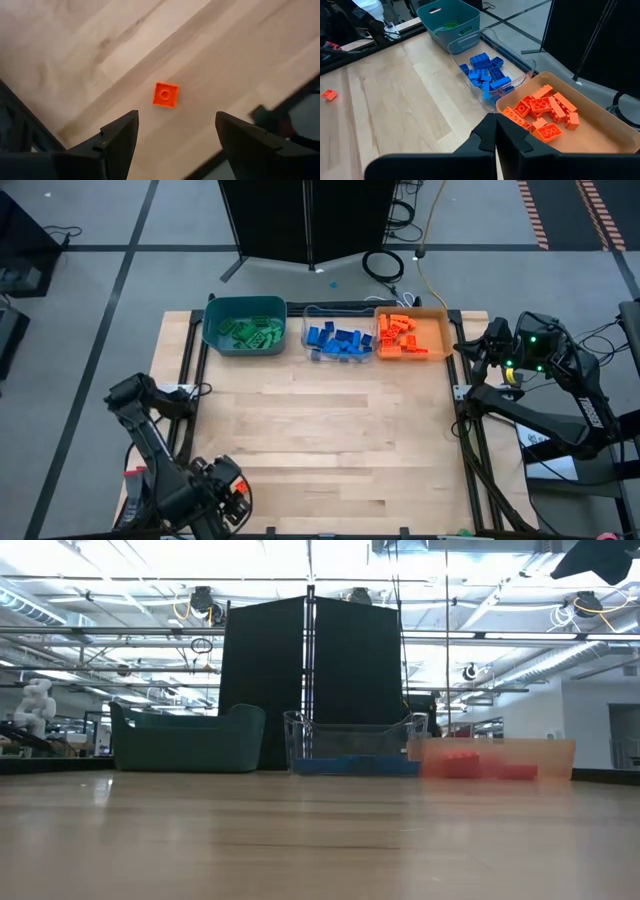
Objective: Sort blocks
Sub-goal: Put the orange game piece into the orange transparent bin
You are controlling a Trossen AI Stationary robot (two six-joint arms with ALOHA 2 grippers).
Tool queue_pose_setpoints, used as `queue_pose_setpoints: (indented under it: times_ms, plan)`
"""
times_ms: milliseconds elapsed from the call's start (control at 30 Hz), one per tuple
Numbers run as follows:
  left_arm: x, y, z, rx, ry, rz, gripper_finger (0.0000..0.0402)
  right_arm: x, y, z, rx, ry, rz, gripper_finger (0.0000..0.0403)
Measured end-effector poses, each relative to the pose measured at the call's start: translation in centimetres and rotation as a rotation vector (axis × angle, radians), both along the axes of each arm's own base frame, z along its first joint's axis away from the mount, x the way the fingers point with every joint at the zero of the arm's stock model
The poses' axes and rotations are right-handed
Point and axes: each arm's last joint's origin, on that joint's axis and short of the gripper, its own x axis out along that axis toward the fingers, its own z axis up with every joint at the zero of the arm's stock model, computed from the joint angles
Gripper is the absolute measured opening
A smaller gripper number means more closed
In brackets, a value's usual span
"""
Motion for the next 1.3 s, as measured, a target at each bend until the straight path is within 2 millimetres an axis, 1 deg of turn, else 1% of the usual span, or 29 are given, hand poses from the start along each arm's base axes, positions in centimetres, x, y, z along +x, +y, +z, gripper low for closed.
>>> queue_pose_setpoints:
  times_ms: [267, 367, 467, 567, 667, 900, 1100, 1300]
  plan:
    - [-0.8, 0.4, -5.5, 0.03, 0.042, -0.007, 0.0267, 0.0, 0.0, 0.0, 0.001, 0.001, -0.001, 0.0]
    - [-1.0, 0.2, -7.2, 0.001, 0.022, -0.017, 0.0267, 0.0, 0.0, -0.1, 0.004, 0.005, 0.0, 0.0]
    - [-1.2, -0.2, -8.4, -0.047, -0.012, -0.038, 0.0267, -0.1, 0.1, -0.2, 0.012, 0.015, 0.001, 0.0]
    - [-1.2, -0.9, -8.7, -0.079, -0.063, -0.105, 0.0267, -0.1, 0.1, -0.3, 0.021, 0.032, 0.004, 0.0]
    - [-1.4, -0.9, -8.7, -0.048, -0.076, -0.149, 0.0267, -0.2, 0.2, -0.5, 0.027, 0.049, 0.007, 0.0]
    - [-1.7, 0.0, -8.7, 0.041, -0.051, -0.145, 0.0267, -0.3, 0.3, -0.7, 0.04, 0.067, 0.009, 0.0]
    - [-1.5, 0.1, -8.8, 0.054, -0.051, -0.138, 0.0267, -0.3, 0.3, -0.7, 0.03, 0.072, 0.016, 0.0]
    - [-1.0, 0.4, -8.9, 0.027, -0.012, -0.117, 0.0267, -0.3, 0.3, -0.7, 0.017, 0.08, 0.025, 0.0]
